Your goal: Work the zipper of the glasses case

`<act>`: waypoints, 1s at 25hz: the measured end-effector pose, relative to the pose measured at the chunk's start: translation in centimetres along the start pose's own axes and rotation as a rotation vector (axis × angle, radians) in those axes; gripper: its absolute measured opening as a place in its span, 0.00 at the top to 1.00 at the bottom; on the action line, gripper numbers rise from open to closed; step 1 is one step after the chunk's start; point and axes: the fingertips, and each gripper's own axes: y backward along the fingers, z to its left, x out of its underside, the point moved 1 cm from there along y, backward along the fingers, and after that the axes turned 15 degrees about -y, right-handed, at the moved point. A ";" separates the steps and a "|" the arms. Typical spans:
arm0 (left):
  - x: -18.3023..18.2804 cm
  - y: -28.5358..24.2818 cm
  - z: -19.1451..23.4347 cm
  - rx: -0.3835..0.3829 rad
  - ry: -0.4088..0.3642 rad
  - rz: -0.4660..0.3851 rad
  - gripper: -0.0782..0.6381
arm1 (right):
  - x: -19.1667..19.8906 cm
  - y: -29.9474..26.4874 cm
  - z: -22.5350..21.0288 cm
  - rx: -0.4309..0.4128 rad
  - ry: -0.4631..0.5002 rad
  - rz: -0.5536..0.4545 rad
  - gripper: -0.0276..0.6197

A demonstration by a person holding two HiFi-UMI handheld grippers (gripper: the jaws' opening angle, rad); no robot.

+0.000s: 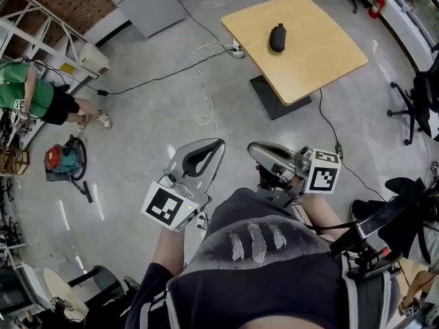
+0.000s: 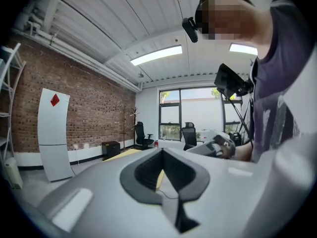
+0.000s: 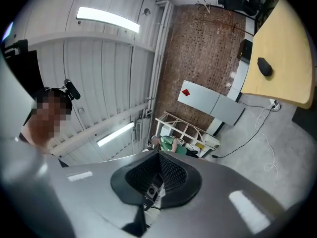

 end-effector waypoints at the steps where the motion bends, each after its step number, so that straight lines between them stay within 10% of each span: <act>1: -0.3 -1.0 0.1 0.000 -0.004 0.007 0.89 | -0.9 0.4 -0.1 -0.001 -0.001 0.003 0.95; 25: 0.8 -12.9 10.5 0.036 0.002 0.004 0.89 | -14.4 -1.6 -5.3 0.110 -0.010 -0.036 0.95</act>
